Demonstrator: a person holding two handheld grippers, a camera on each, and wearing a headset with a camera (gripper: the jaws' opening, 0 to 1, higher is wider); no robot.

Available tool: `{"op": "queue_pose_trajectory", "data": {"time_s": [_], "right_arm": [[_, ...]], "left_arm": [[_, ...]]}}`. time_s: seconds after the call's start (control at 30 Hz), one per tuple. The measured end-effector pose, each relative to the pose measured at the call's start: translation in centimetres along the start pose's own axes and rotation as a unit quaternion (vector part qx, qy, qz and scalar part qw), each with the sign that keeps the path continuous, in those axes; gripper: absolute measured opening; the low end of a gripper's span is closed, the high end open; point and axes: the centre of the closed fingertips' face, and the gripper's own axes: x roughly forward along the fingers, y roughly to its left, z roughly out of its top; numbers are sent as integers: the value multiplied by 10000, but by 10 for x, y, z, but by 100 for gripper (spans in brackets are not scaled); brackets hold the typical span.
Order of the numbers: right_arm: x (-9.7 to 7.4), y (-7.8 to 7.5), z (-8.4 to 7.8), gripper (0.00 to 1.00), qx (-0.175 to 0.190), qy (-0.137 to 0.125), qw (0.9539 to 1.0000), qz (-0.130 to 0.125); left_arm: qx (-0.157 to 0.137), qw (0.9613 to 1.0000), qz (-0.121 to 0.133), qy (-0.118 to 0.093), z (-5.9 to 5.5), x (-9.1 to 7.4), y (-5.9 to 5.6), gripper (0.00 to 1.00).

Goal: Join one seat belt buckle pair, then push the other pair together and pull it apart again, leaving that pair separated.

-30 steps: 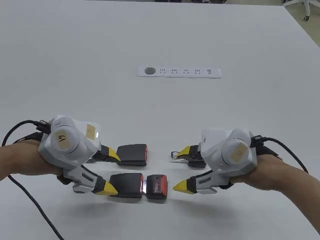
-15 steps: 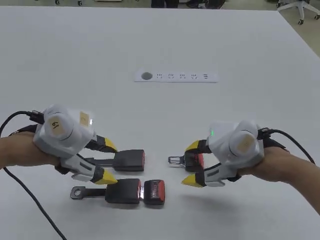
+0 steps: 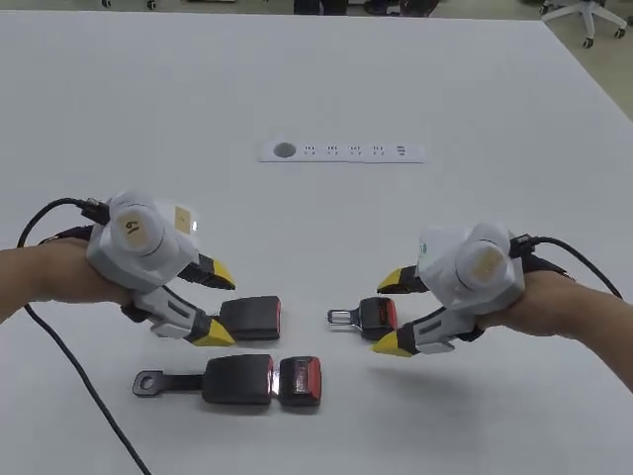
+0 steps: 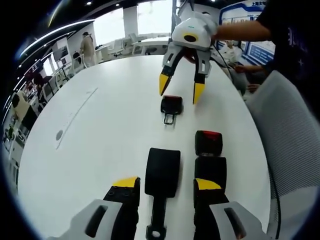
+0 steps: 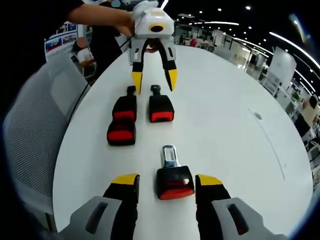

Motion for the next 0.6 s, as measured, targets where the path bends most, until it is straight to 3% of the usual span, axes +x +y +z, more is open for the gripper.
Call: {"op": "queue_pose_trajectory", "data": {"time_s": [0.6], "right_arm": [[8, -5, -20, 37, -203, 400, 9983, 372]], "left_arm": [[148, 9981, -285, 524, -14, 21, 10, 38]]}}
